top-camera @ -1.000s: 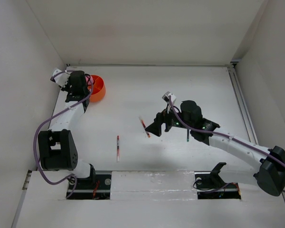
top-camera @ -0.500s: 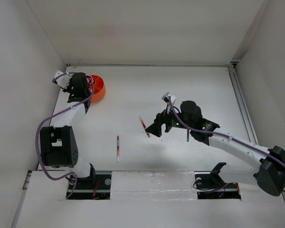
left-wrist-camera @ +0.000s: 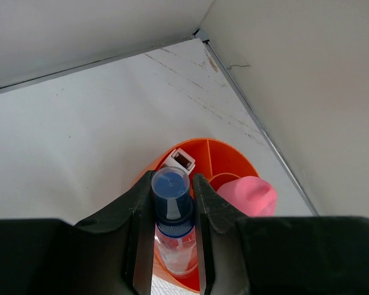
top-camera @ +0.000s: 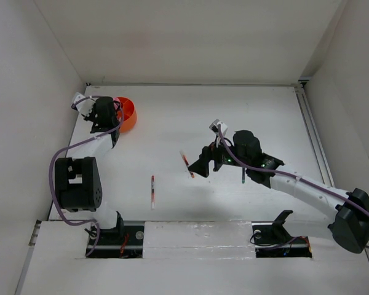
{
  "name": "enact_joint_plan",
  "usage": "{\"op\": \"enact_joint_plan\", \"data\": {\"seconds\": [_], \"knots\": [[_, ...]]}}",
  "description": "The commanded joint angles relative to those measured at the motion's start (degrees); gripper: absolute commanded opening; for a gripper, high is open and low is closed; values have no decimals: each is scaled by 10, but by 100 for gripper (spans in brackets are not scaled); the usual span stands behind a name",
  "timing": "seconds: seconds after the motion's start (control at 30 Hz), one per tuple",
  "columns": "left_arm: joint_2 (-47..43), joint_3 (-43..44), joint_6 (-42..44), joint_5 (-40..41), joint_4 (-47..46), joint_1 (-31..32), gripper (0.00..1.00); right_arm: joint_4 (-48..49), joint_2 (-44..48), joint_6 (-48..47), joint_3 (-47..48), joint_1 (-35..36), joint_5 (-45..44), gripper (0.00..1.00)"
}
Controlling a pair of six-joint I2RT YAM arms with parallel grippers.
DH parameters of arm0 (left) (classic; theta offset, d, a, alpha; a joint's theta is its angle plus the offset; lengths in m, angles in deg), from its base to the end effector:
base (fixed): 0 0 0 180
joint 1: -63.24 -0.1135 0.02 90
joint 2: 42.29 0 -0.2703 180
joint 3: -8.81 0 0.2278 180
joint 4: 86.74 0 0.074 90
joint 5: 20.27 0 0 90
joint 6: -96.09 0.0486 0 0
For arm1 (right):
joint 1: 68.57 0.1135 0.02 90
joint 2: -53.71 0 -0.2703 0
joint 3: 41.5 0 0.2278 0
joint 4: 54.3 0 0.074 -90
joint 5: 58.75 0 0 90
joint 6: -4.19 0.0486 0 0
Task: Sort the stationery into containers
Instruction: Place the stationery into the container
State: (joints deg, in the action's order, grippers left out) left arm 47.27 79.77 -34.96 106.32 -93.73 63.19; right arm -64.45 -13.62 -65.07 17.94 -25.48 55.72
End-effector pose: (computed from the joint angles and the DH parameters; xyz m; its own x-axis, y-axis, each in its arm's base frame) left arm 0.3445 0.0293 0.2884 0.2321 -0.5271 -0.8175 -0.5730 0.6050 -0.5528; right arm 0.1717 0.1881 0.2950 -0.5335 -0.0577 -0.8438 -0.7704 0.4449 0.4567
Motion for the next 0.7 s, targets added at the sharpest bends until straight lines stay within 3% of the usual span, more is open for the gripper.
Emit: {"op": "enact_joint_plan", "data": {"seconds": [0.0, 0.17, 0.5, 0.67], "knots": [[10, 2, 12, 2, -32, 1, 0, 21, -6, -8, 8, -3, 8, 100], [32, 37, 26, 44, 11, 20, 0, 21, -6, -8, 8, -3, 8, 100], [33, 49, 32, 50, 16, 25, 0, 21, -11, -8, 8, -3, 14, 100], [27, 49, 43, 44, 16, 25, 17, 21, -17, -8, 13, -3, 19, 100]]}}
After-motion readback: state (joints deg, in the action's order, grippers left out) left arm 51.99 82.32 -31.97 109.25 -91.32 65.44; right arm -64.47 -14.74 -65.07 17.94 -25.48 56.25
